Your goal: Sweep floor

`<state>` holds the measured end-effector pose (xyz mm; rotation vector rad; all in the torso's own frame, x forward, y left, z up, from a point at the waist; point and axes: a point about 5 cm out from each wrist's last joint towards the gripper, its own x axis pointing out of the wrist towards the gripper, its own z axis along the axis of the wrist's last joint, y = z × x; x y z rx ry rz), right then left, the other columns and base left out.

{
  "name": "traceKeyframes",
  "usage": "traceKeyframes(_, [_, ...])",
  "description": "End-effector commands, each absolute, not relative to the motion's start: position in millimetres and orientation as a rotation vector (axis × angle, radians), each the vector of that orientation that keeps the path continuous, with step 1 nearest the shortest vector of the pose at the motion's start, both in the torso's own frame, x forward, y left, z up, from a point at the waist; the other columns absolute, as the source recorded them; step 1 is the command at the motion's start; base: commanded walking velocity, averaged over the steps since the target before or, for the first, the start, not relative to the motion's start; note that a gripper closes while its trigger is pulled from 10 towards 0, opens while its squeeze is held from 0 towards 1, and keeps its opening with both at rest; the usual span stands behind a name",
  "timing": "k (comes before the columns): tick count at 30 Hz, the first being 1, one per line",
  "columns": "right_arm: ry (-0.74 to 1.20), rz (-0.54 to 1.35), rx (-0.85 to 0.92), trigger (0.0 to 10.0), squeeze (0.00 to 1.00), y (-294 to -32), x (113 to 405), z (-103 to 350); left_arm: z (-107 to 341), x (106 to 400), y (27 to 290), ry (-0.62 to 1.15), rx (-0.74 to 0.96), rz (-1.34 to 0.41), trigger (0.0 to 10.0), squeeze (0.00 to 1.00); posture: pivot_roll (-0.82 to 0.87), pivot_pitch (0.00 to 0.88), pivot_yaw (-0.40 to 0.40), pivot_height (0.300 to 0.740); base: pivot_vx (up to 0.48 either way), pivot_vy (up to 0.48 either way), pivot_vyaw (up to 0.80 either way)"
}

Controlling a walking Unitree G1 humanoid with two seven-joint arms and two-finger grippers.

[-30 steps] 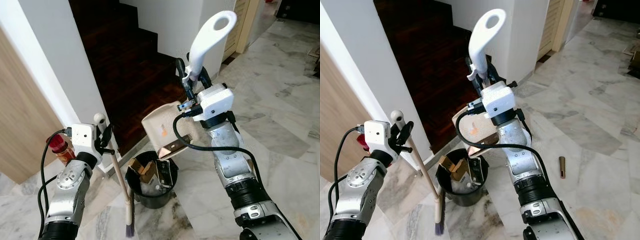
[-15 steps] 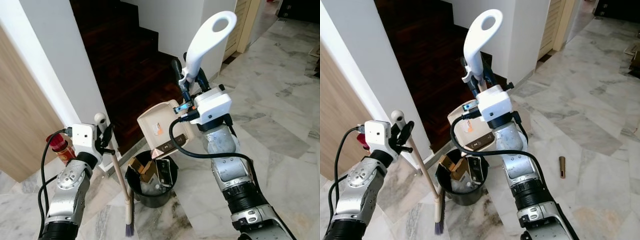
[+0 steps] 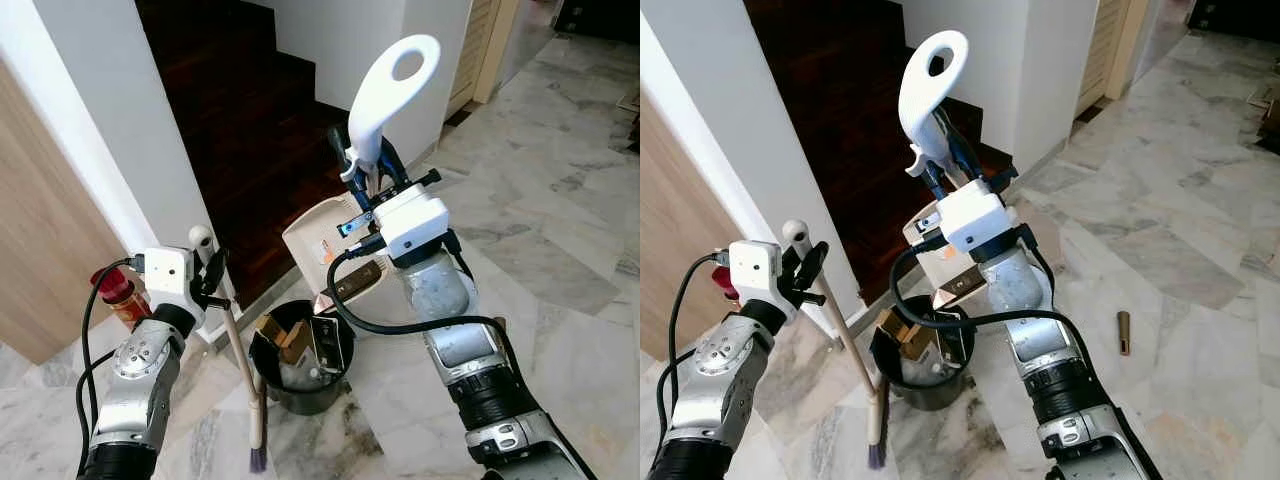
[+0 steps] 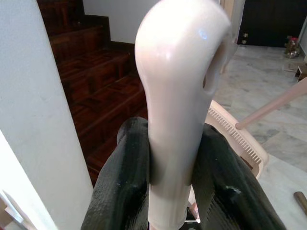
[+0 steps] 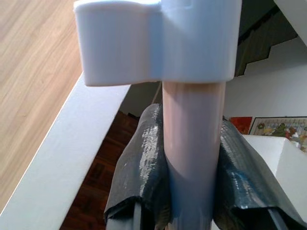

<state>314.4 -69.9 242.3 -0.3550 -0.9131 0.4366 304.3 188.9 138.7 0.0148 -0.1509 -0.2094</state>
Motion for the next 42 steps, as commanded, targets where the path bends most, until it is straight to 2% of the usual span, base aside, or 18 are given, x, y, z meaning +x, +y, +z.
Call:
traceKeyframes(1, [-1.027,0.455,-0.365,10.0,0.0,-63,304,259,149,303,187,-0.207,0.036,-0.227,10.0,0.0,0.1,0.032,0.034,0.74,0.0,0.0,0.0])
traceKeyframes(31, [-1.02,0.482,-0.439,10.0,0.0,-58,303,254,149,305,183,-0.21,0.03,-0.238,10.0,0.0,0.09,0.026,0.03,0.74,0.0,0.0,0.0])
traceKeyframes(35, [-0.908,0.364,-0.456,10.0,0.0,-75,320,243,148,305,182,-0.208,0.029,-0.239,10.0,0.0,0.1,0.028,0.03,0.74,0.0,0.0,0.0])
traceKeyframes(37, [-0.82,0.245,-0.432,10.0,0.0,-95,331,238,148,305,183,-0.206,0.03,-0.237,10.0,0.0,0.1,0.03,0.03,0.74,0.0,0.0,0.0])
traceKeyframes(42, [-0.776,0.154,-0.423,10.0,0.0,-110,336,237,148,305,183,-0.203,0.032,-0.237,10.0,0.0,0.09,0.032,0.034,0.74,0.0,0.0,0.0])
